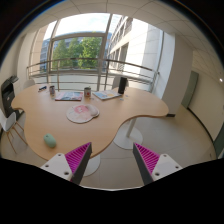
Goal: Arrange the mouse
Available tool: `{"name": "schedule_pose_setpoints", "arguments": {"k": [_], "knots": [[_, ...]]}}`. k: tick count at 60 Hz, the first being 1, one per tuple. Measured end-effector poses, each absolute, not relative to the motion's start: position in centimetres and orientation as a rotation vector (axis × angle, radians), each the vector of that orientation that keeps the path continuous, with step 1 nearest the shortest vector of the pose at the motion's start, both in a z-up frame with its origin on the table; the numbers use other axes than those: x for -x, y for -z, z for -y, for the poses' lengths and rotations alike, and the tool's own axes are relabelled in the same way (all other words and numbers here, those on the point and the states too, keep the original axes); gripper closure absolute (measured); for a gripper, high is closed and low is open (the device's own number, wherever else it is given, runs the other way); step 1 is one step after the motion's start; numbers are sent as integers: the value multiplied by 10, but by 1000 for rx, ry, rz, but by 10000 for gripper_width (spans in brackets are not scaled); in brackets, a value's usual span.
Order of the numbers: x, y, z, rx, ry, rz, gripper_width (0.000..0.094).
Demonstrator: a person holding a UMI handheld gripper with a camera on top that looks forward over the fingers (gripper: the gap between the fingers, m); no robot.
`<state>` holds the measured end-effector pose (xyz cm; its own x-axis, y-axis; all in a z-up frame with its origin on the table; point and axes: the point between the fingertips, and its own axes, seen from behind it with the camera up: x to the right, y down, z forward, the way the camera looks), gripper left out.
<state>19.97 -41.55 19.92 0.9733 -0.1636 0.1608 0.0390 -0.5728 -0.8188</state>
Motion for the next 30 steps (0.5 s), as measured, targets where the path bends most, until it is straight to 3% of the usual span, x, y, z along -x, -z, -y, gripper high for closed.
{"name": "schedule_pose_setpoints", "arguments": {"k": [11, 30], "knots": [[-188, -180, 434, 2178, 316, -99, 87], [-51, -80, 468, 2303, 176, -97, 87]]}}
